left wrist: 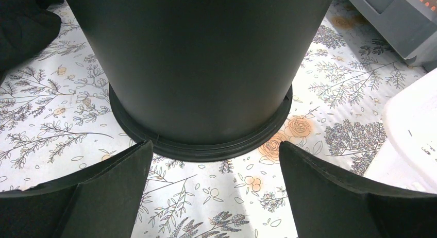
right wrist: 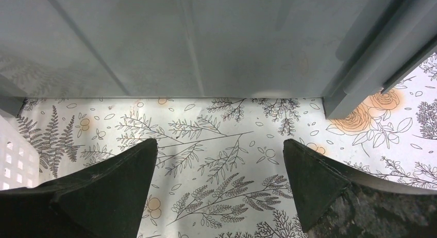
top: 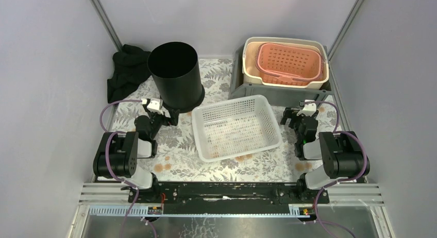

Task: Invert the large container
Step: Move the container to the center of the board.

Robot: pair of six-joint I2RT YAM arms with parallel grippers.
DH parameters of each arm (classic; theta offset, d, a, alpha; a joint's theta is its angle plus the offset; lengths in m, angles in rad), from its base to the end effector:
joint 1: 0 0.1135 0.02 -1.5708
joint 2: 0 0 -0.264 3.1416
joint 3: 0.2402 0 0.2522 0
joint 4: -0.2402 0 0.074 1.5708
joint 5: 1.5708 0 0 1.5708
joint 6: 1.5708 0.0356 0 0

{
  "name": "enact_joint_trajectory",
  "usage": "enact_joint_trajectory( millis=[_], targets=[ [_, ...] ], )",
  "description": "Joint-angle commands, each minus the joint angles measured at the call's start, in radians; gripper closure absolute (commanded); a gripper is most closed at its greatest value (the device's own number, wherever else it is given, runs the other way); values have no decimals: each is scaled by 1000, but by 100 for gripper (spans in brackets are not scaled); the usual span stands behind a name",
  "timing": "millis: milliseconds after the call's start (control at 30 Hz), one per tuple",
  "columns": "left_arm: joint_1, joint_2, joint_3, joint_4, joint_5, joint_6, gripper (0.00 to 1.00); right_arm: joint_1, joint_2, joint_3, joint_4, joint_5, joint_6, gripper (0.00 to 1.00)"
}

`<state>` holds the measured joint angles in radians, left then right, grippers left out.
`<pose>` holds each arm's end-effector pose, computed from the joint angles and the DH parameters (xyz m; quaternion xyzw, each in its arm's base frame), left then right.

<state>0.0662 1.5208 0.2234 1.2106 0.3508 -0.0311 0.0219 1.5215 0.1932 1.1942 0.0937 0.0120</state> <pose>0.2380 0.0035 0.1482 0.0825 0.7307 -0.1169 0.6675 0.2325 0.0018 0.1392 0.0271 0.7522 -0.0241 0.6579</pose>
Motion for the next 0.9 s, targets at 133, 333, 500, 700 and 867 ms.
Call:
enact_joint_trajectory(
  millis=[133, 333, 500, 700, 867],
  targets=[
    [-5, 3, 0, 20, -16, 19, 0, -2, -7, 23, 32, -9, -13, 1],
    [-5, 2, -2, 24, -3, 27, 0, -1, -11, 4, 65, -18, -24, 1],
    [-11, -49, -40, 55, -16, 27, 0, 11, -30, -50, 144, -90, -71, 1],
    [-86, -294, 38, -325, -46, 88, 0, 15, -87, -72, 143, -95, -69, 1],
    [-192, -463, 73, -435, -65, 42, 0, 14, -320, 11, -213, -105, -32, 1]
  ],
)
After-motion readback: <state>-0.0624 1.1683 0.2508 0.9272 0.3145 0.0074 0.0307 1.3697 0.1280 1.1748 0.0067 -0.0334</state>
